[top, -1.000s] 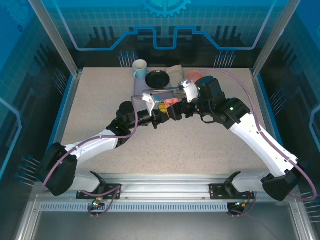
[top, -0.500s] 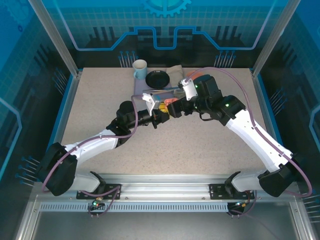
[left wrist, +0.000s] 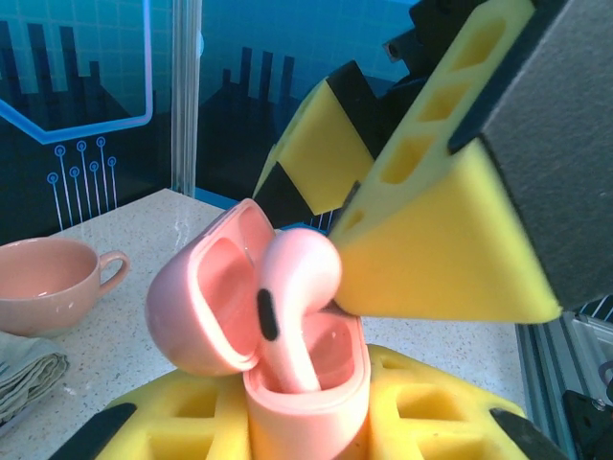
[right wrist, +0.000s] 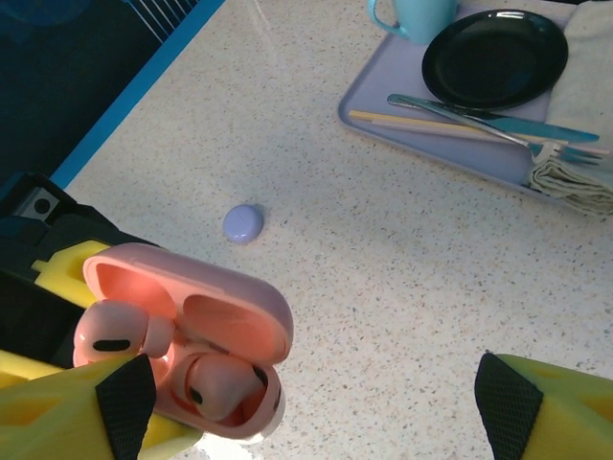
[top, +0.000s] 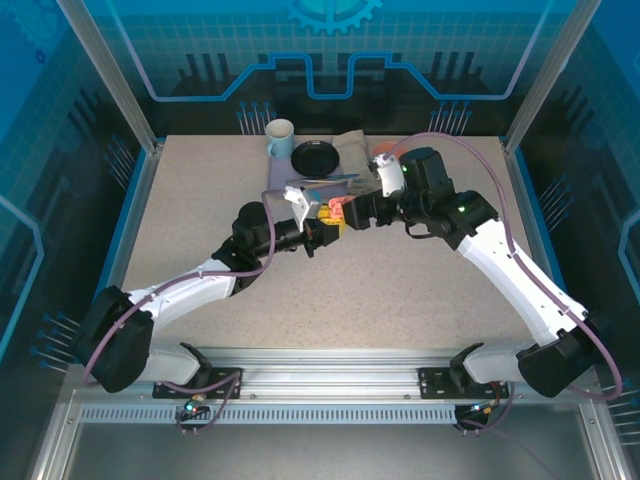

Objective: Insert the wireless bluetooth earbuds into the charging case

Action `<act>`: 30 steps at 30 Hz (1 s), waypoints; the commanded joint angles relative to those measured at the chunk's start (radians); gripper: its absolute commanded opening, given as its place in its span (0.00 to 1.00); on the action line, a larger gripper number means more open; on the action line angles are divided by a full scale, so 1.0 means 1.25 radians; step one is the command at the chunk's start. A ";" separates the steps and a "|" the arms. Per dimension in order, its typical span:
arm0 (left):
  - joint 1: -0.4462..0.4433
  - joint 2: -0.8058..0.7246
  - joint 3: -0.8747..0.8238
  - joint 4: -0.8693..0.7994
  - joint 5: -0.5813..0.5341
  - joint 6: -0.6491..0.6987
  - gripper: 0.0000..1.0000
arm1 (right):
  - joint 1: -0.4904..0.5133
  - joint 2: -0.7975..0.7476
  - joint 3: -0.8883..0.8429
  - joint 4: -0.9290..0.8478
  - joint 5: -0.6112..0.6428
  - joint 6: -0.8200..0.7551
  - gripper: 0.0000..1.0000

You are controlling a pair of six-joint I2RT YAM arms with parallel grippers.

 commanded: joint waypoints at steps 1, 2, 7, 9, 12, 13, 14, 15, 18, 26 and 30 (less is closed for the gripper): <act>-0.004 -0.023 0.028 0.020 0.013 0.023 0.00 | -0.012 -0.044 -0.013 0.015 -0.046 0.022 0.90; -0.004 -0.023 0.028 0.020 0.014 0.023 0.00 | -0.016 -0.054 -0.018 0.020 -0.046 0.028 0.90; -0.004 -0.024 0.023 0.025 0.014 0.024 0.00 | -0.036 -0.065 -0.017 0.038 -0.051 0.052 0.89; -0.003 -0.023 0.020 0.034 0.018 0.027 0.00 | -0.043 -0.057 -0.011 0.044 -0.046 0.061 0.89; -0.004 -0.023 0.017 0.041 0.025 0.028 0.00 | -0.067 -0.028 0.013 0.052 -0.064 0.084 0.89; -0.004 -0.021 0.019 0.037 0.028 0.027 0.00 | -0.083 -0.013 0.025 0.060 -0.097 0.096 0.89; -0.004 -0.020 0.021 0.032 0.030 0.026 0.00 | -0.095 0.007 0.040 0.061 -0.127 0.110 0.89; -0.004 -0.018 0.022 0.028 0.031 0.026 0.00 | -0.104 0.029 0.056 0.057 -0.158 0.116 0.89; -0.004 -0.015 0.023 0.030 0.032 0.026 0.00 | -0.114 0.089 0.102 0.048 -0.244 0.137 0.88; -0.005 0.013 0.034 0.052 0.031 0.012 0.00 | -0.108 0.146 0.071 0.150 -0.404 0.242 0.85; -0.004 0.035 0.046 0.052 0.032 0.009 0.00 | -0.094 0.132 0.049 0.194 -0.442 0.279 0.84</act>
